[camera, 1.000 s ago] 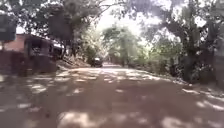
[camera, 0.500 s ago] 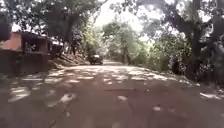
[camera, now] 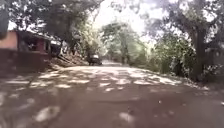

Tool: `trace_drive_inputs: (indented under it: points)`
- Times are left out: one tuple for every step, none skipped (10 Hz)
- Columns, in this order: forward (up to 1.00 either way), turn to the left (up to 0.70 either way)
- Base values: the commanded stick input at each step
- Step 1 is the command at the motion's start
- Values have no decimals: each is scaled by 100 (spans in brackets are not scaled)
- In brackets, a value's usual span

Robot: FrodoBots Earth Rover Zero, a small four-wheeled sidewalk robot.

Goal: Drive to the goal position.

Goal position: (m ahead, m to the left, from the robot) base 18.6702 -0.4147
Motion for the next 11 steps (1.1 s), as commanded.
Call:
trace_drive_inputs:
  points:
    - [100,0]
    - [100,0]
    - [100,0]
    - [100,0]
    - [100,0]
    - [100,0]
    - [100,0]
    - [100,0]
    - [100,0]
    - [100,0]
    - [100,0]
